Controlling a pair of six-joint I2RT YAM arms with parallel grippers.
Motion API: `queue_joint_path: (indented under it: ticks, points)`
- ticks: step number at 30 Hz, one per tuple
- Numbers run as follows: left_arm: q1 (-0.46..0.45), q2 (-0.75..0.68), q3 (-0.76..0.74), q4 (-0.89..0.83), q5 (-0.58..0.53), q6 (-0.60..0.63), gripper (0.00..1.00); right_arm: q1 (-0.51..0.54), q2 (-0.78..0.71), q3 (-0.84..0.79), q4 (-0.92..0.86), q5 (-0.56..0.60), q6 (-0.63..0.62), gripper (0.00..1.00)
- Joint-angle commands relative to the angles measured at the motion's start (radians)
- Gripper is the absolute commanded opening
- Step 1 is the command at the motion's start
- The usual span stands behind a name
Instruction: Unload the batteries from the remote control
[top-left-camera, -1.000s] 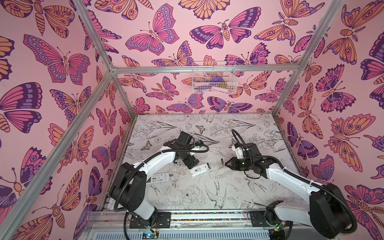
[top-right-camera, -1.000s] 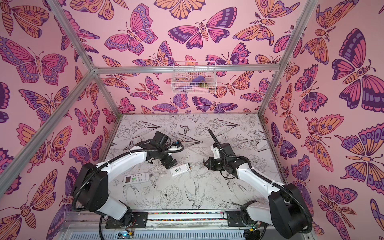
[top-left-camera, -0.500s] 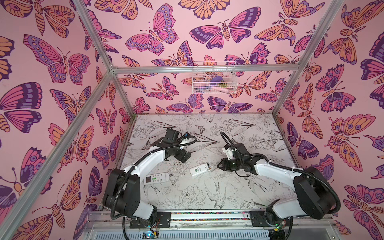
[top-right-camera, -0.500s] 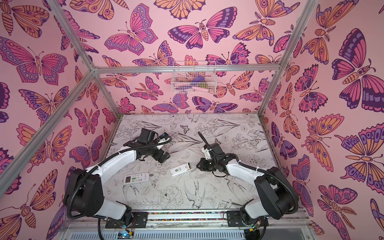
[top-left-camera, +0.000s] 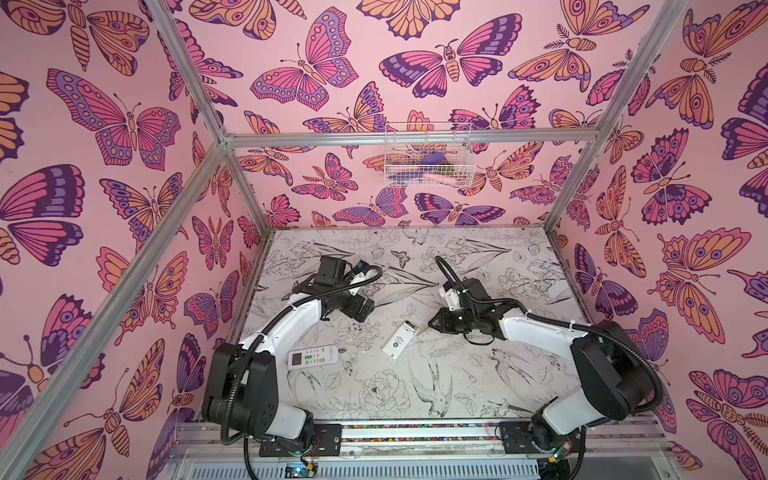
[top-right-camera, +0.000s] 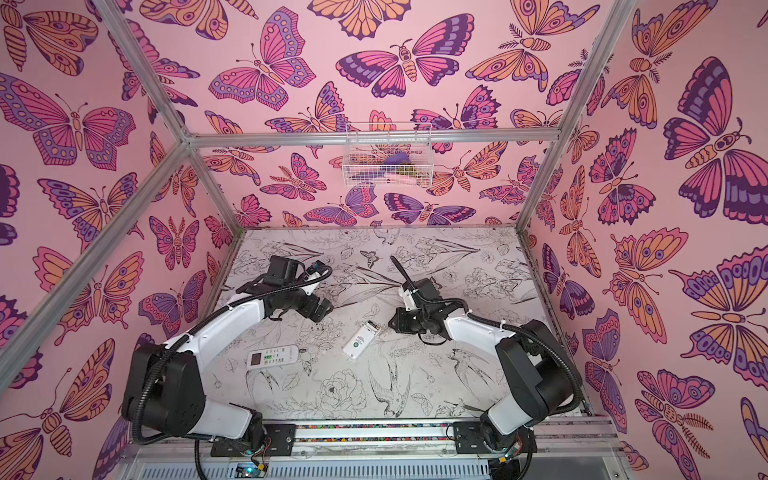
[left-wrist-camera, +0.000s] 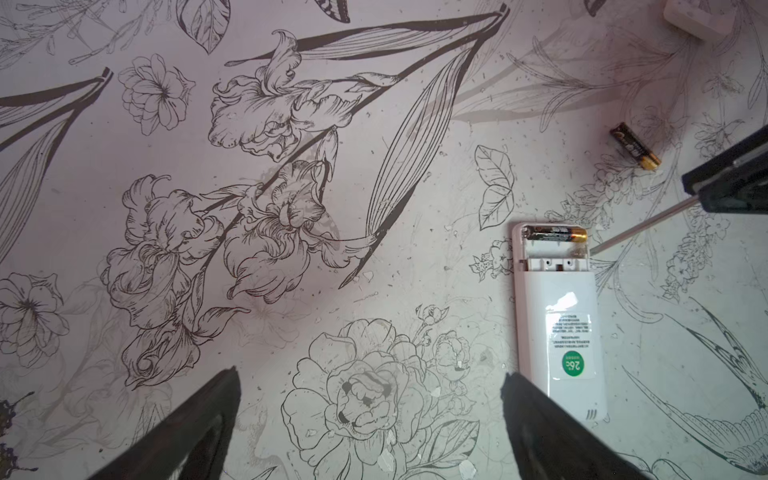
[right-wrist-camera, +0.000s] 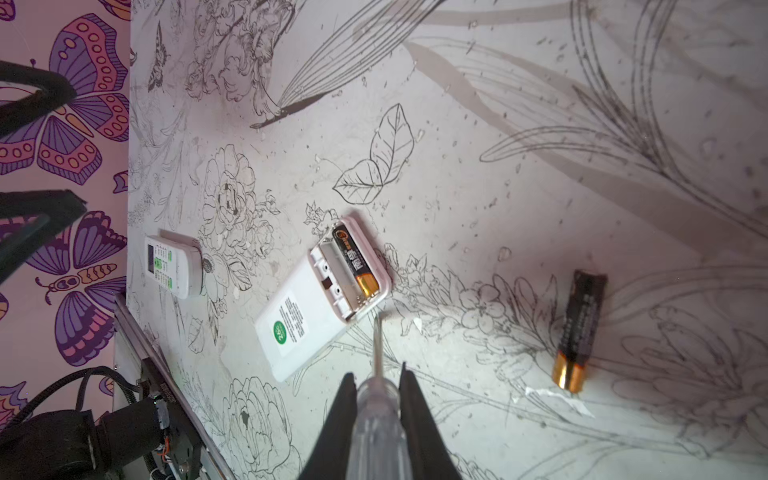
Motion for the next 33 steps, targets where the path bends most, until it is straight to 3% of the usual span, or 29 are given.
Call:
queue_joint_path:
  ticks: [1,16,27,33]
  points:
    - [0.014,-0.017,-0.01,0.002,0.02,-0.017,1.0,0.008,0.048,0.037,0.002,0.008,-0.004,0.0]
    - [0.03,-0.027,-0.02,0.006,0.045,0.0,1.0,0.034,0.202,0.206,0.033,-0.078,-0.012,0.0]
    - [0.03,-0.036,-0.051,0.003,0.186,0.027,1.0,0.096,0.296,0.283,0.035,-0.133,0.003,0.0]
    - [0.007,-0.036,-0.083,-0.013,0.266,0.095,0.99,0.099,0.256,0.278,-0.016,-0.103,-0.042,0.0]
